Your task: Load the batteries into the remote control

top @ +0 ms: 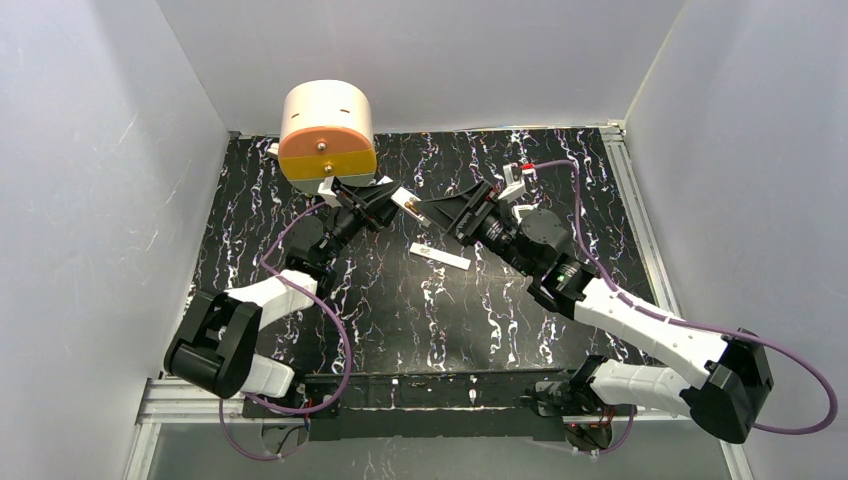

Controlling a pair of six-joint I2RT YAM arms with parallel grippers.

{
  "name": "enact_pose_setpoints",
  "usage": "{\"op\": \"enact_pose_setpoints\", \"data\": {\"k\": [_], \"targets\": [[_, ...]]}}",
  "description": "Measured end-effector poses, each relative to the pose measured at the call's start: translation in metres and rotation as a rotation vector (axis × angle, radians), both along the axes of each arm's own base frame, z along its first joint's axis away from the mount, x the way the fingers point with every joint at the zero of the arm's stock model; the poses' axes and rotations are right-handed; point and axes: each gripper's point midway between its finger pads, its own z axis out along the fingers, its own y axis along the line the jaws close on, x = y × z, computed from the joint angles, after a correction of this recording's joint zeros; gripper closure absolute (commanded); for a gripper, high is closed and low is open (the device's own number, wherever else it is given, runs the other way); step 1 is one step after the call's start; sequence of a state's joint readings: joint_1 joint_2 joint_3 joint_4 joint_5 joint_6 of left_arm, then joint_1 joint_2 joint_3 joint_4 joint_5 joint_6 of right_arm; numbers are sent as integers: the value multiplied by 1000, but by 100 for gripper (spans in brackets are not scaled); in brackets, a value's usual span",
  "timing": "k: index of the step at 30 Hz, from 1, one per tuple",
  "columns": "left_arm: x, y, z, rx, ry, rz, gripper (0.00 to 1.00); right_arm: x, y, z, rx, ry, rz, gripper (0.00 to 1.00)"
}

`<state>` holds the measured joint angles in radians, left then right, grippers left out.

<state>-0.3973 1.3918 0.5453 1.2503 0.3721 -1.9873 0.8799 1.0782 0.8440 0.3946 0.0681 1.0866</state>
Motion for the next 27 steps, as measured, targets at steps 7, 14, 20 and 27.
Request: {"op": "enact_pose_setpoints", "data": {"k": [7,14,20,27], "targets": [[-1,0,2,-8,-4,-3,100,3,3,-5,85,70,12,13],[-2,0,5,-14,-18,-4,100,8,-1,2,153,97,4,29],[-2,0,6,-19,-21,-6,100,12,5,-5,156,126,15,37],[-3,-1,6,-19,-22,-9,100,12,7,-9,149,136,26,46]]}}
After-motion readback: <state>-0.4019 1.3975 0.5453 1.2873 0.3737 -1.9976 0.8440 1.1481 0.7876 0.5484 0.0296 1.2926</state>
